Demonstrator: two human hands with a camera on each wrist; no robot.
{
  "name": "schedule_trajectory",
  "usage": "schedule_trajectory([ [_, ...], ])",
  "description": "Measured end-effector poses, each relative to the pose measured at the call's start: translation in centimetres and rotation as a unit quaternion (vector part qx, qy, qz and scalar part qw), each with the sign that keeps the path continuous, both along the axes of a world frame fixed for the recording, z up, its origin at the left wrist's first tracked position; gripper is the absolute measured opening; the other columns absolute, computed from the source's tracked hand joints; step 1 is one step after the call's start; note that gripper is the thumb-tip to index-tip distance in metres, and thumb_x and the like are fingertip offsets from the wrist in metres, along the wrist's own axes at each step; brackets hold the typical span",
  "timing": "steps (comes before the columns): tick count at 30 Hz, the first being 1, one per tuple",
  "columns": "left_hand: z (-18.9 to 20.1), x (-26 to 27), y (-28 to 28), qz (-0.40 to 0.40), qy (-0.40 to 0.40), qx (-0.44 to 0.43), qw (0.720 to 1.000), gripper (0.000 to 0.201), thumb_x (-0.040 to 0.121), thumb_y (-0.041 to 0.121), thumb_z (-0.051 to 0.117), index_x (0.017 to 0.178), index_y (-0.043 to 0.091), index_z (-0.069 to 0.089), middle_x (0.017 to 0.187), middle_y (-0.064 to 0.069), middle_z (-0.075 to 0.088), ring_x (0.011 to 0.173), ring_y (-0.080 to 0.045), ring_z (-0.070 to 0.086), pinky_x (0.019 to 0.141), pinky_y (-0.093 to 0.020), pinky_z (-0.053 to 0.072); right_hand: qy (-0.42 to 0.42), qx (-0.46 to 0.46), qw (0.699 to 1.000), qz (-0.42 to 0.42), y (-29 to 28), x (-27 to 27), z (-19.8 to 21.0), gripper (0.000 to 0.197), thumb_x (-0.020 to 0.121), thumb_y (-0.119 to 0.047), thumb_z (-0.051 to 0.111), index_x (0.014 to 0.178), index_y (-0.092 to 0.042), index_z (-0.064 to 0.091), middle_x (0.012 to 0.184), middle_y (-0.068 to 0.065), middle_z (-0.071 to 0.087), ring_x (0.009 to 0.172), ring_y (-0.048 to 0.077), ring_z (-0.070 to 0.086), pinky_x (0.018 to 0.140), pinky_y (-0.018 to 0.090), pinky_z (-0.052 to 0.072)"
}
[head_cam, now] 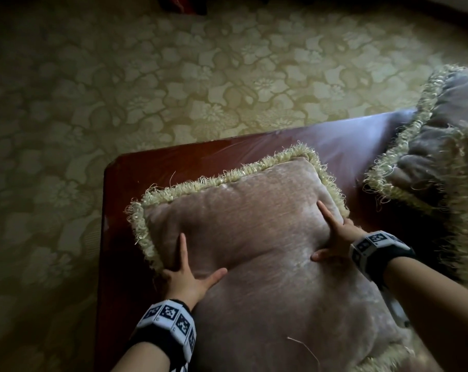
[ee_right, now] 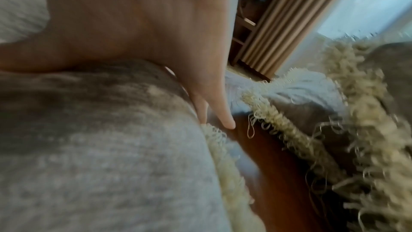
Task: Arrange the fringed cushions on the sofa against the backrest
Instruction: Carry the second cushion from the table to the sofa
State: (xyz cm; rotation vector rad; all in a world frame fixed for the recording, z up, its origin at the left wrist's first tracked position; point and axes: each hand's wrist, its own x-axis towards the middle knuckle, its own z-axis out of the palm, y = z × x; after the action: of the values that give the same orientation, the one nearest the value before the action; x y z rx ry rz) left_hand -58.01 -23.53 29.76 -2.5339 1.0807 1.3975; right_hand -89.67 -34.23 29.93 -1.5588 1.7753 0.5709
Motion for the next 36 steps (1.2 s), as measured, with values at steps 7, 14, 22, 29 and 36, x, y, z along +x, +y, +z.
schedule_trajectory([
  [7, -1.2, 0.4, -0.7, 0.001, -0.006, -0.042, 0.999, 0.128, 0.059, 0.063, 0.073, 0.135, 0.049, -0.029, 0.146, -0.035, 0.007, 0.135, -0.046, 0.025, 0.108, -0.050, 0.029, -0.058, -0.061, 0.995, -0.047, 0.5, -0.9, -1.6, 0.143, 0.042, -0.061, 0.084, 0.141, -0.051, -0.019, 0.147, 0.029, 0.022, 0.136, 0.044, 0.027, 0.113, 0.047, 0.024],
  [14, -0.2, 0.8, -0.8, -0.017, -0.017, -0.160, 0.987, 0.130, 0.052, 0.056, 0.081, 0.144, 0.045, -0.011, 0.139, -0.029, 0.038, 0.126, -0.041, 0.043, 0.102, -0.045, 0.039, -0.184, -0.132, 0.973, -0.034, 1.4, -1.4, -1.9, 0.141, 0.049, -0.034, 0.092, 0.150, -0.027, -0.005, 0.159, 0.005, 0.013, 0.142, 0.028, 0.025, 0.113, 0.030, 0.022],
  [22, 6.9, -0.8, -2.0, -0.102, -0.023, -0.235, 0.966, 0.126, 0.052, 0.044, 0.086, 0.143, 0.049, -0.001, 0.144, -0.024, 0.034, 0.130, -0.039, 0.039, 0.107, -0.046, 0.033, -0.237, -0.230, 0.936, -0.121, 7.7, -4.0, 3.2, 0.140, 0.045, -0.034, 0.093, 0.152, -0.020, 0.004, 0.159, 0.003, 0.015, 0.144, 0.022, 0.022, 0.117, 0.034, 0.023],
  [29, 15.4, -11.3, -4.5, -0.232, 0.046, -0.314, 0.919, 0.124, 0.054, 0.038, 0.087, 0.144, 0.048, 0.003, 0.148, -0.019, 0.030, 0.134, -0.037, 0.033, 0.110, -0.047, 0.030, -0.205, -0.329, 0.881, -0.270, 15.7, -13.4, 12.1, 0.139, 0.046, -0.032, 0.093, 0.151, -0.025, 0.003, 0.158, 0.001, 0.018, 0.144, 0.019, 0.021, 0.116, 0.033, 0.024],
  [36, 23.1, -27.2, -2.6, -0.379, 0.113, -0.378, 0.837, 0.124, 0.051, 0.048, 0.085, 0.143, 0.047, 0.002, 0.150, -0.017, 0.029, 0.131, -0.040, 0.038, 0.109, -0.049, 0.034, -0.103, -0.435, 0.807, -0.387, 28.8, -24.7, 23.2, 0.136, 0.048, -0.035, 0.092, 0.150, -0.031, 0.003, 0.156, 0.009, 0.023, 0.142, 0.028, 0.026, 0.116, 0.041, 0.026],
])
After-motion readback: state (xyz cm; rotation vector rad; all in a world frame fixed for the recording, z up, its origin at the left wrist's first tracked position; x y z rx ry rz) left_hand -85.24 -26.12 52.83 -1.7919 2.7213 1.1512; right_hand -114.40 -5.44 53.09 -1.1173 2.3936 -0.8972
